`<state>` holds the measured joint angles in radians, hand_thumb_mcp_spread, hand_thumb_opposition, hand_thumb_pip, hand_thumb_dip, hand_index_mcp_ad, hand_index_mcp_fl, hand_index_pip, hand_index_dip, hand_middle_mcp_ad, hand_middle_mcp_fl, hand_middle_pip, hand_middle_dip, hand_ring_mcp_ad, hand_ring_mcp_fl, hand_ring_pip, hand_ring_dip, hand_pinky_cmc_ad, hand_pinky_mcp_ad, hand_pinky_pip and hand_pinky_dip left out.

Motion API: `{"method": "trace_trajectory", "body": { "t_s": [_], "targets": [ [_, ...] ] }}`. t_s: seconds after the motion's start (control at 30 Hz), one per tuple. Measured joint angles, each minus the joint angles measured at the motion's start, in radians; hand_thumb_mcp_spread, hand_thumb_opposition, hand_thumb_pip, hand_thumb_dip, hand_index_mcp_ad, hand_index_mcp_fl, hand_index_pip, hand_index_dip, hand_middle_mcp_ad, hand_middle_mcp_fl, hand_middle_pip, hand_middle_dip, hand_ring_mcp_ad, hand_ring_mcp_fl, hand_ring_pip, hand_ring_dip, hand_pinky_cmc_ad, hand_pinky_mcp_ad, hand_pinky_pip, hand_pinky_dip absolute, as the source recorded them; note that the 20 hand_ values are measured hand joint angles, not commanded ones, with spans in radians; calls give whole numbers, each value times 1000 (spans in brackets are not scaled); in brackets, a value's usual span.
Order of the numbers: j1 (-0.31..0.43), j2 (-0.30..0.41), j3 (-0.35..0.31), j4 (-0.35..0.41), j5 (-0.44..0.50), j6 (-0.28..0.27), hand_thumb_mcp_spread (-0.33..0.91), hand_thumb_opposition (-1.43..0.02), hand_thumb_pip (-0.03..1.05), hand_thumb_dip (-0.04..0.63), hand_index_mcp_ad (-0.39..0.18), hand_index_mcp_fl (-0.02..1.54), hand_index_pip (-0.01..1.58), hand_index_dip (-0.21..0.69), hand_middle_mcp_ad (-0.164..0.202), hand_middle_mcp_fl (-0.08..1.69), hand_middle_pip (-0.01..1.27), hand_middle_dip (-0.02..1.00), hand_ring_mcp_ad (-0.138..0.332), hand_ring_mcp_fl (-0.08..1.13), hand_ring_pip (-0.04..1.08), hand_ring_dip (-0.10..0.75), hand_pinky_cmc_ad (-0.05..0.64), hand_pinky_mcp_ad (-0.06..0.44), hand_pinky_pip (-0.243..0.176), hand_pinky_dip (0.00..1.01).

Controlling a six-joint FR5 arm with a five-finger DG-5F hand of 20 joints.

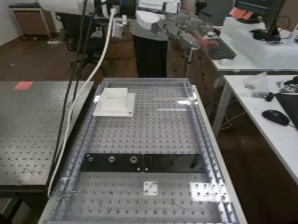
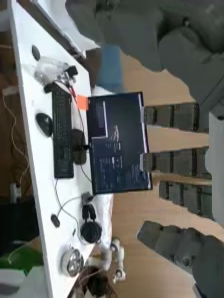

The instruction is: Grab the chopstick and place it in the clear container

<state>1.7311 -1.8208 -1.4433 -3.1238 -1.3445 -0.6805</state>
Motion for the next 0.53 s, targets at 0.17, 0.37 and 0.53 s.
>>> {"method": "trace_trajectory", "body": {
  "t_s": [0.17,0.37,0.53],
  "targets": [
    [-1,8,-6,10,-4,-1,201,-684,414,87,-204,290,42,337,79,188,120,330,108,10,94,199,557,365,-65,182],
    [1,17,-18,24,-1,4,204,-684,414,87,-206,290,40,330,77,188,120,330,108,12,94,199,557,377,-73,192],
    [4,36,-39,29,14,-6,204,-688,414,87,-204,290,40,330,79,188,120,330,112,12,94,199,557,379,-75,192]
  ]
}}
